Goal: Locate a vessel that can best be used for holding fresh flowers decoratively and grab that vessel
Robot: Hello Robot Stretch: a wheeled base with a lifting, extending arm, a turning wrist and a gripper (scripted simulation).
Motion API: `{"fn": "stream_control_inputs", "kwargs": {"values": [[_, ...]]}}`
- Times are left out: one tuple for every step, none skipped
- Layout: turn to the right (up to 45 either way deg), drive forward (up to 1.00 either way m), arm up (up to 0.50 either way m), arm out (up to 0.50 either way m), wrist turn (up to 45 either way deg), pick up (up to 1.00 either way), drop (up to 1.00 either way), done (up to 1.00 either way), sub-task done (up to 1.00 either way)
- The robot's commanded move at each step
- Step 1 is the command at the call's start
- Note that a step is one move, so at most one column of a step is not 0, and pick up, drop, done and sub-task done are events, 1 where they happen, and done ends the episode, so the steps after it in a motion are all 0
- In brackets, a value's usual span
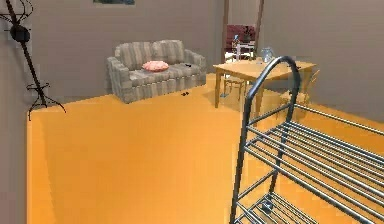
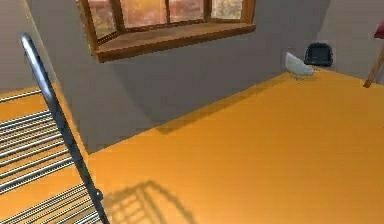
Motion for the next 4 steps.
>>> {"fn": "stream_control_inputs", "kwargs": {"values": [[0.0, 0.8, 0.0, 0.0, 0.0, 0.0, 0.0, 0.0, 0.0], [-36.0, 0.0, 0.0, 0.0, 0.0, 0.0, 0.0, 0.0, 0.0], [0.0, 0.45, 0.0, 0.0, 0.0, 0.0, 0.0, 0.0, 0.0], [45.0, 0.0, 0.0, 0.0, 0.0, 0.0, 0.0, 0.0, 0.0]]}}
